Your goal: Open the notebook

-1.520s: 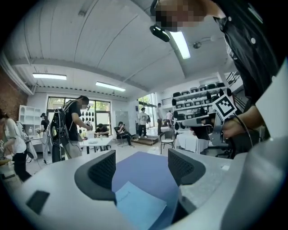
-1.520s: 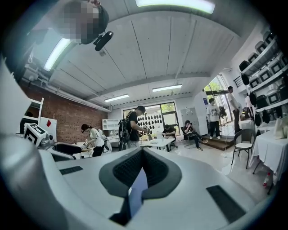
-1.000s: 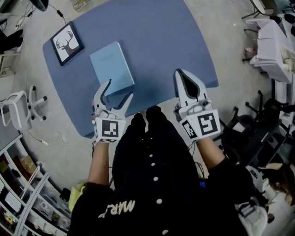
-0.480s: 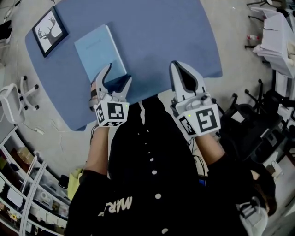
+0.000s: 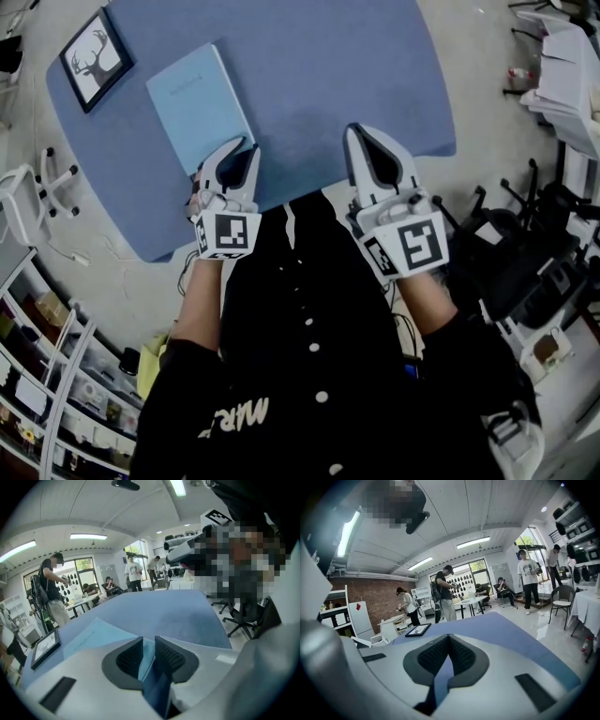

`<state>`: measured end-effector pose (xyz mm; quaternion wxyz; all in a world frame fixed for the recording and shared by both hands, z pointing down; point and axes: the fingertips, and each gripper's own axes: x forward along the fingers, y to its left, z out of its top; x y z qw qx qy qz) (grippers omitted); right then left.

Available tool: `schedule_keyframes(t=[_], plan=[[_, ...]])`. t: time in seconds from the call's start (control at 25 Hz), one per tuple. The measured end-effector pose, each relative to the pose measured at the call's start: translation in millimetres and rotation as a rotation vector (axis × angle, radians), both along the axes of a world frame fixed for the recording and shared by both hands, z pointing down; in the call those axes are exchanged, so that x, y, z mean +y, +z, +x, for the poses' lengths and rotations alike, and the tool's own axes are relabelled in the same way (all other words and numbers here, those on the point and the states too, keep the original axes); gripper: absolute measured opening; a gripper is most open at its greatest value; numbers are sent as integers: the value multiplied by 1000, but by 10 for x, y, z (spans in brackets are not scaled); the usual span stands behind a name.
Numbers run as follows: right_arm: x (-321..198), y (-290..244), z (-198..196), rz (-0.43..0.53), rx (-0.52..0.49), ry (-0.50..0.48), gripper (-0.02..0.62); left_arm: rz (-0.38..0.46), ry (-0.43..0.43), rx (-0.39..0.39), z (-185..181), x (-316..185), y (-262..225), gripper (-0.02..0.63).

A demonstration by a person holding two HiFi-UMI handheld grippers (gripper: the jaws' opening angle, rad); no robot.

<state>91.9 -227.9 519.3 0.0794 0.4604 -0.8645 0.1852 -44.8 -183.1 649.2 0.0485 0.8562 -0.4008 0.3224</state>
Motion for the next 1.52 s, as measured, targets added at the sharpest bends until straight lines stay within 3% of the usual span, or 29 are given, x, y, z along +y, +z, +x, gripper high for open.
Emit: schedule_keyframes(t=[0.32,0.56,0.68,0.8,1.0,1.12,1.32,1.52], plan=[[10,7,-23,-3,0,-18,2,72,-103,-22,-3,35,-96,32],[21,-78,-52,11,3,-36,2,93,-230,110,-105,38,-381,21],[13,-158,-115,24,8,-51,2,85,-339,240,-281,57,-586,20],[1,-244,-207,37,14,-69,2,81,-487,438,-524,76,-800,18],[-30,-364,-458,57,19,-113,2,128,-708,734,-1045,191,-1110,18],[-41,-408,-602,64,22,-143,3,166,-836,866,-1423,304,-1235,18],[-10,-439,-841,70,21,-189,2,234,-993,909,-2061,580,-1280,18],[50,-418,-1073,73,26,-234,2,220,-1091,924,-2608,801,-1031,20]])
